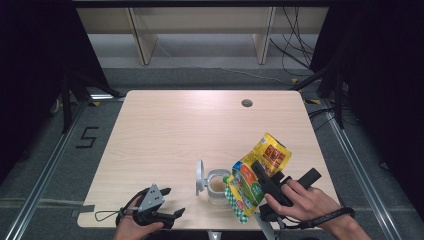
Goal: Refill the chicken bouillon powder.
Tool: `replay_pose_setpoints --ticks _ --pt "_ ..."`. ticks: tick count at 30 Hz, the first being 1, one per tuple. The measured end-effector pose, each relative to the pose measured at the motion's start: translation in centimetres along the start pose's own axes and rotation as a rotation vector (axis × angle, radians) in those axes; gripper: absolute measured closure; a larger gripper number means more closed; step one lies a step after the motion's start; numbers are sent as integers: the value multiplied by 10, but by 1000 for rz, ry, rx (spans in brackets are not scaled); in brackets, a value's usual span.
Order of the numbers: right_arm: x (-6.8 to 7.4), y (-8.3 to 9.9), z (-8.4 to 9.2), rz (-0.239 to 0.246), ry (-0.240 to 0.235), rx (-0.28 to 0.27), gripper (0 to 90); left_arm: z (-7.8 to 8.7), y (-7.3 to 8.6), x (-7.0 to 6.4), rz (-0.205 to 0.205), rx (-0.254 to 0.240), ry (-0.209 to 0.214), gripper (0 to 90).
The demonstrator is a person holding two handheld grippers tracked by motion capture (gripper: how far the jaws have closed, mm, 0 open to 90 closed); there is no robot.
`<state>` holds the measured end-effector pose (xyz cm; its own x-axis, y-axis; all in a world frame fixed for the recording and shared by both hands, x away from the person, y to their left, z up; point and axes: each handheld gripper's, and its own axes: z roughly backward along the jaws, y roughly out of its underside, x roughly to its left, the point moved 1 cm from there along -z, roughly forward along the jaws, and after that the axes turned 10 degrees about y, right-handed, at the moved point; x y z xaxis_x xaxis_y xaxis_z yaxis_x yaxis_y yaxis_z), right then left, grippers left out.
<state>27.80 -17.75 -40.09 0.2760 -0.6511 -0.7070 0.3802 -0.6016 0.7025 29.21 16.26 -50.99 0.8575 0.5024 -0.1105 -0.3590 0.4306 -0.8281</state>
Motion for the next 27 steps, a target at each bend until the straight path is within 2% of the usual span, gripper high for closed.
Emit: replay_pose_setpoints --ticks 2,9,10,12,15,20,21,27 --pt "3 0 1 -44 -25 23 539 -1 0 -2 25 -9 1 185" --pt "1 -1 1 -23 -6 17 540 -1 1 -2 28 -14 -5 182" --pt "1 -1 0 -28 -21 9 540 -1 1 -2 28 -17 -5 182" --pt "-1 -1 0 -13 -8 -1 541 -1 1 -2 27 -13 -3 182" --pt "-1 -1 1 -4 -14 7 542 -1 1 -2 28 -12 -7 182" --pt "0 -1 2 -41 -14 15 543 -1 0 -2 26 -7 0 182" --pt "-3 -2 0 -7 -3 -14 544 0 0 -2 23 -3 0 182" --pt "0 0 2 -35 -9 15 544 1 0 -1 10 20 -10 182"
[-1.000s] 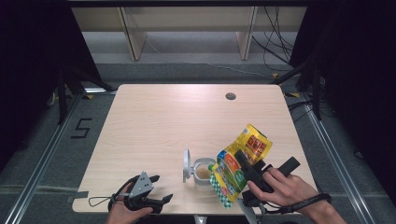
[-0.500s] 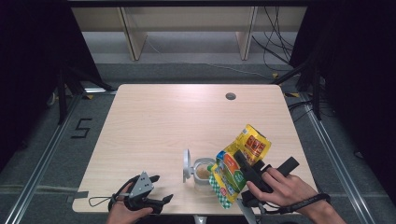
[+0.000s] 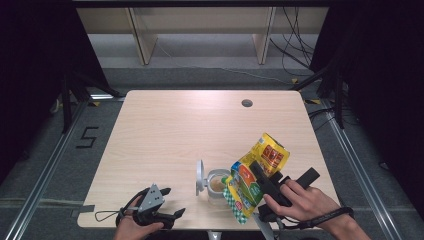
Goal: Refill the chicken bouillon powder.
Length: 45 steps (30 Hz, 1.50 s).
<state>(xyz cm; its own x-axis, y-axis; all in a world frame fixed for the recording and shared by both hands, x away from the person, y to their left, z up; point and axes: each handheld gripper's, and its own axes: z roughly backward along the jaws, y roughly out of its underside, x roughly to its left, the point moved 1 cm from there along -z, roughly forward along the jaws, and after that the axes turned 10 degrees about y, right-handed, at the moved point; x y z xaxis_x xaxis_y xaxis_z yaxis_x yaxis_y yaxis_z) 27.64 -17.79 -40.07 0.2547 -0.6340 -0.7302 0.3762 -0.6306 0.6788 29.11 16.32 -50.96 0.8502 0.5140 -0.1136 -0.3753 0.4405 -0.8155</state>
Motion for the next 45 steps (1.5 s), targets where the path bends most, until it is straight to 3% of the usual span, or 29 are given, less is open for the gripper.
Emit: replay_pose_setpoints --ticks 3,5,7,10,13,14,17,18,23,25,28,33,34,35,39,40,41,44,45 --pt "0 2 0 17 -5 -4 545 -2 0 -2 16 -31 1 182" --pt "2 3 2 -7 -11 6 545 -2 0 -2 8 -21 0 182" --pt "0 5 1 21 -7 -9 546 -2 0 -2 14 -29 1 182" --pt "3 7 5 -1 -16 14 546 -2 0 -1 8 -21 -1 182" --pt "2 8 6 44 -19 6 547 -2 0 -1 6 -19 -1 182" --pt "5 8 7 -3 -13 18 547 -1 0 -1 2 -14 0 182" --pt "3 7 8 15 -11 -3 548 -1 0 -1 6 -13 6 183" --pt "4 7 10 8 0 16 548 -1 0 -1 6 -14 4 183" --pt "4 5 14 -7 -6 10 549 -1 0 -2 7 -20 -2 183" --pt "1 4 14 26 4 -14 550 -1 0 -2 8 -21 -2 183" --pt "4 4 17 -14 4 10 559 -2 0 -2 14 -28 -3 183" --pt "2 5 17 24 -2 5 560 -1 0 -1 2 -9 5 183" --pt "4 4 17 -23 2 9 560 -1 0 -1 2 -9 6 184" --pt "4 4 17 -22 2 4 560 -2 0 -2 15 -25 5 183" --pt "2 3 16 10 4 -2 561 -1 0 -1 5 -11 5 184" --pt "2 2 15 -9 11 -17 562 -1 1 -1 -4 0 6 184" --pt "1 1 15 2 15 -22 562 -2 1 -2 7 -13 5 184" --pt "1 1 15 -19 5 -8 562 -1 0 -1 -8 7 0 185" --pt "1 1 14 -16 8 -9 563 -2 0 -2 6 -9 8 185"
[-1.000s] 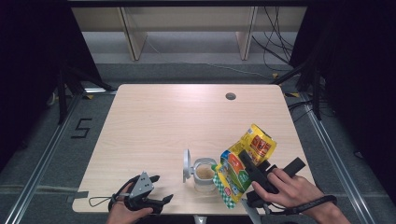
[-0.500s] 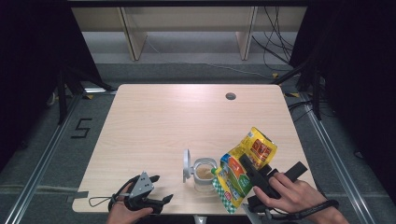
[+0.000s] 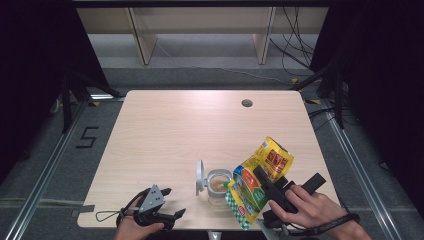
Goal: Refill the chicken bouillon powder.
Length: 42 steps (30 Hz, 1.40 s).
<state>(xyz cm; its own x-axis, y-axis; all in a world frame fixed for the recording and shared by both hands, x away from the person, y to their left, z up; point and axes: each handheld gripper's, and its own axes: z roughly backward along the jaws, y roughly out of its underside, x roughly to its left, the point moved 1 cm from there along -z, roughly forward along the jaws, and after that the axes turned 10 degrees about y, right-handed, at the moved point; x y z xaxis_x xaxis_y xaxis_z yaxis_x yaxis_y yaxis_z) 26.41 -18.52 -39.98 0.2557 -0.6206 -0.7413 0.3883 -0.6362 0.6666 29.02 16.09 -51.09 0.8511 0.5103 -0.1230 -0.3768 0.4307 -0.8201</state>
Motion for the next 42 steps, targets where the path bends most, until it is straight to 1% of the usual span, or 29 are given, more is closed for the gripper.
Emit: replay_pose_setpoints --ticks 1,3,4,6,8,9,10,11,12,13,14,15,16,17,20,23,24,26,27,28,29,30,31,32,35,36,37,38,42 --pt "1 0 0 -12 2 3 563 0 0 0 -2 1 -2 185" --pt "-2 -1 -3 9 8 -17 563 0 0 0 -1 -6 -7 186" --pt "-3 -1 -4 26 12 -28 563 1 0 1 -13 9 -4 186" --pt "-1 -1 -4 -9 3 -4 564 1 0 1 -11 8 -5 186" --pt "-2 -2 -4 -4 5 -6 564 0 0 0 -1 -5 -5 186" --pt "-3 -2 -5 -1 6 -11 564 0 0 0 -1 1 -2 186" --pt "-5 -2 -7 29 12 -27 565 0 0 1 -6 6 -5 186" --pt "-3 -2 -6 -1 3 -11 564 0 0 1 -6 5 -5 186" --pt "-3 -2 -7 -4 0 -13 565 0 0 0 -1 0 -1 187" --pt "-3 -1 -6 -6 14 -5 565 0 0 0 -2 1 -1 186" --pt "-3 -1 -7 -10 3 -8 565 0 0 0 -1 1 -1 187" --pt "-5 0 -9 20 6 -24 565 0 0 0 -1 -2 -4 187" --pt "-6 0 -10 27 4 -34 565 0 0 0 0 -1 -2 187" --pt "-4 1 -8 1 1 -9 565 0 0 0 -1 0 0 187" --pt "-2 3 -7 -15 -3 4 566 0 0 1 -8 2 0 187" --pt "-2 5 -7 -2 -5 0 566 0 0 1 -6 2 -1 187" --pt "-1 5 -7 -11 -10 6 566 -1 0 0 2 -9 0 187" --pt "-1 6 -6 -17 -9 9 567 0 0 1 -3 0 -1 187" --pt "0 6 -6 -26 -5 5 567 -1 0 0 -1 -13 -9 187" --pt "-1 6 -6 -15 -12 9 567 -1 0 0 -2 -13 -10 187" --pt "0 6 -5 -12 -9 10 567 0 0 1 -15 5 -8 187" --pt "0 7 -5 -10 -1 13 567 0 0 1 -14 3 -9 187" --pt "-3 6 -6 19 5 -11 567 0 0 1 -13 3 -9 187" --pt "0 7 -4 -6 3 12 567 0 0 1 -14 4 -9 187" --pt "-2 8 -4 31 -12 4 575 -1 0 0 -2 -13 -10 187" --pt "-1 7 -3 3 0 9 575 0 0 1 -14 4 -9 187" --pt "0 7 -4 -5 -14 5 575 0 0 1 -15 4 -9 187" --pt "0 7 -3 -5 -12 6 576 0 0 2 -17 8 -17 187" --pt "0 6 -3 -5 -7 0 577 1 0 2 -17 11 -11 187"
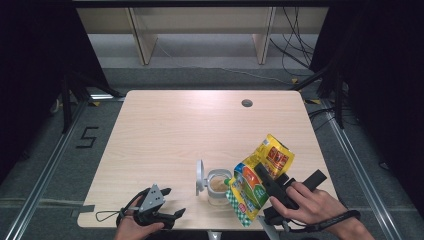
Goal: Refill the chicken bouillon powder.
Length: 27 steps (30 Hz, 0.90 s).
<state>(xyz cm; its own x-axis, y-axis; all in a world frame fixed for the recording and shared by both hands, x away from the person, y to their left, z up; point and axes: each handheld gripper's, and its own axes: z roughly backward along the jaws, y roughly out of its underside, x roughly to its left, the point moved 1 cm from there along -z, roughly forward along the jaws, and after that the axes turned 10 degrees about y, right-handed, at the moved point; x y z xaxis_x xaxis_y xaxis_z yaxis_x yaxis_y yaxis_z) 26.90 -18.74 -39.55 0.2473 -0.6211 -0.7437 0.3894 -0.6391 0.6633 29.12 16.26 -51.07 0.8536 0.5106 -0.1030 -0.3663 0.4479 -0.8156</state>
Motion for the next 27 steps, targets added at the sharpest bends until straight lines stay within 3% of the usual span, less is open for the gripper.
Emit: replay_pose_setpoints --ticks 3,4,6,9,12,18,20,22,23,27 --pt "-1 0 -1 31 1 -2 577 0 0 0 0 1 -1 187" --pt "2 -1 -1 -22 9 -2 576 0 0 0 1 1 1 187" --pt "0 0 -1 4 1 -1 577 0 0 0 0 1 1 187" --pt "0 0 -1 1 1 -2 577 -1 0 -1 19 -15 6 188" --pt "0 0 -1 -5 2 0 578 0 0 0 -11 -9 -4 187" --pt "0 0 0 -1 3 -1 581 0 0 1 -11 -7 -1 188" --pt "-2 -1 -2 21 13 -22 581 -1 0 -1 20 -16 5 188" --pt "-1 0 -1 17 15 -8 582 -1 0 -1 19 -15 4 188" --pt "0 -1 0 -10 11 -3 582 -1 0 -1 20 -16 4 188" --pt "-1 0 -1 11 3 -3 582 -1 0 -1 20 -16 5 188"
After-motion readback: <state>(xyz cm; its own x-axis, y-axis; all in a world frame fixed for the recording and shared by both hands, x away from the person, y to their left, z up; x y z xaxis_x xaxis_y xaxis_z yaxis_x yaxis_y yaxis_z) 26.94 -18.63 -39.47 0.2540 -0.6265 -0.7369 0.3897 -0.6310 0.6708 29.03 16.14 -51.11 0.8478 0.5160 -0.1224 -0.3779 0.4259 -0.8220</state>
